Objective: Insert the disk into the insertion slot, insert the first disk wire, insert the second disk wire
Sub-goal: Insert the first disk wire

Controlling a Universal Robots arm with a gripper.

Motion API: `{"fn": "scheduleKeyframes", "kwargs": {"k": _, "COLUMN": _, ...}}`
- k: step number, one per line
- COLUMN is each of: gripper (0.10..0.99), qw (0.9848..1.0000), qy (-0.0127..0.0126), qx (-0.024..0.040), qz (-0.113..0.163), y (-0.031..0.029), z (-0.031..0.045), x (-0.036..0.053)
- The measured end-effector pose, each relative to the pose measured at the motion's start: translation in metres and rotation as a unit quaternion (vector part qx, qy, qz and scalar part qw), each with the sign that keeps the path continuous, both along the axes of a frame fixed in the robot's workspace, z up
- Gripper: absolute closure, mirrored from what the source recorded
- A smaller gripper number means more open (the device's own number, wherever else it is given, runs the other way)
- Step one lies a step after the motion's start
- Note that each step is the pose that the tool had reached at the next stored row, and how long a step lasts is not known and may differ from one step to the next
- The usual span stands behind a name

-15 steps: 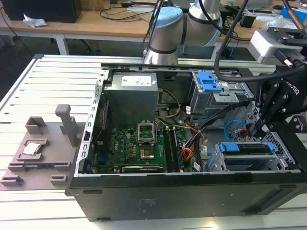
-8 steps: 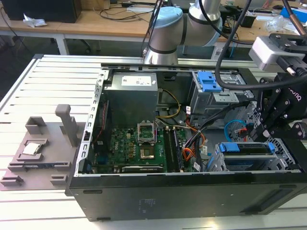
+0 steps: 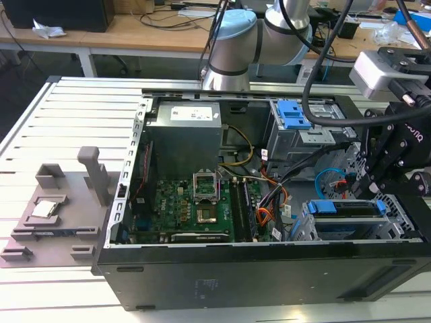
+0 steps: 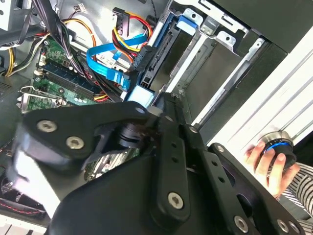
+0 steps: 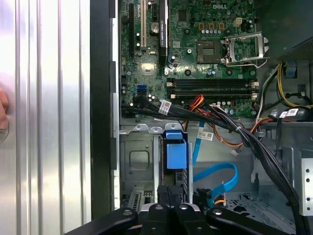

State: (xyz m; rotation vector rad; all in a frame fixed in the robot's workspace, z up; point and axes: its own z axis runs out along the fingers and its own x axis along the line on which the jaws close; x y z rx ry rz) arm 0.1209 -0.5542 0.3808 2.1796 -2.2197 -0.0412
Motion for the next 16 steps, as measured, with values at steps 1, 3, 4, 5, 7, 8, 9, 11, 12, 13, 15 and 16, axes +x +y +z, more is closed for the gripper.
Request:
{"fn": "scheduleKeyframes", "kwargs": {"k": 1, "gripper": 0.918, "qw": 1.0, "qy": 0.0, "qx": 0.0, "qz": 0.0, "y": 0.0, "z": 0.0, "x": 0.0}}
{"fn": "scheduleKeyframes", "kwargs": {"k": 3, "gripper": 0.851, "qw": 1.0, "qy": 0.0, "qx": 0.0, "qz": 0.0, "y": 0.0, "z": 0.0, "x": 0.0}}
{"fn": "scheduleKeyframes", "kwargs": {"k": 4, "gripper": 0.784, "qw": 1.0, "qy": 0.0, "qx": 0.0, "qz": 0.0, "y": 0.0, "z": 0.0, "x": 0.0}}
{"fn": "scheduleKeyframes", "kwargs": {"k": 5, "gripper": 0.784, "qw": 1.0, "qy": 0.0, "qx": 0.0, "qz": 0.0, "y": 0.0, "z": 0.0, "x": 0.0}}
{"fn": "scheduleKeyframes", "kwargs": {"k": 7, "gripper": 0.784, "qw": 1.0, "qy": 0.0, "qx": -0.0001, "qz": 0.0, "y": -0.0002, "z": 0.0, "x": 0.0019}}
{"fn": "scheduleKeyframes", "kwargs": {"k": 8, "gripper": 0.784, "qw": 1.0, "qy": 0.0, "qx": -0.0001, "qz": 0.0, "y": 0.0003, "z": 0.0, "x": 0.0065}}
{"fn": "scheduleKeyframes", "kwargs": {"k": 9, "gripper": 0.784, "qw": 1.0, "qy": 0.0, "qx": 0.0, "qz": 0.0, "y": 0.0008, "z": 0.0, "x": 0.0089}}
{"fn": "scheduleKeyframes", "kwargs": {"k": 11, "gripper": 0.784, "qw": 1.0, "qy": 0.0, "qx": 0.0, "qz": 0.0, "y": 0.002, "z": 0.0, "x": 0.0135}}
{"fn": "scheduleKeyframes", "kwargs": {"k": 12, "gripper": 0.784, "qw": 1.0, "qy": 0.0001, "qx": 0.0, "qz": 0.0, "y": 0.0029, "z": 0.0, "x": 0.0151}}
{"fn": "scheduleKeyframes", "kwargs": {"k": 13, "gripper": 0.784, "qw": 1.0, "qy": 0.0001, "qx": -0.0001, "qz": 0.0, "y": 0.0053, "z": 0.0, "x": 0.0165}}
{"fn": "scheduleKeyframes", "kwargs": {"k": 15, "gripper": 0.784, "qw": 1.0, "qy": 0.0, "qx": -0.0006, "qz": 0.0, "y": 0.0114, "z": 0.0, "x": 0.0183}}
{"fn": "scheduleKeyframes", "kwargs": {"k": 16, "gripper": 0.784, "qw": 1.0, "qy": 0.0, "qx": -0.0009, "qz": 0.0, "y": 0.0154, "z": -0.0001, "x": 0.0193}}
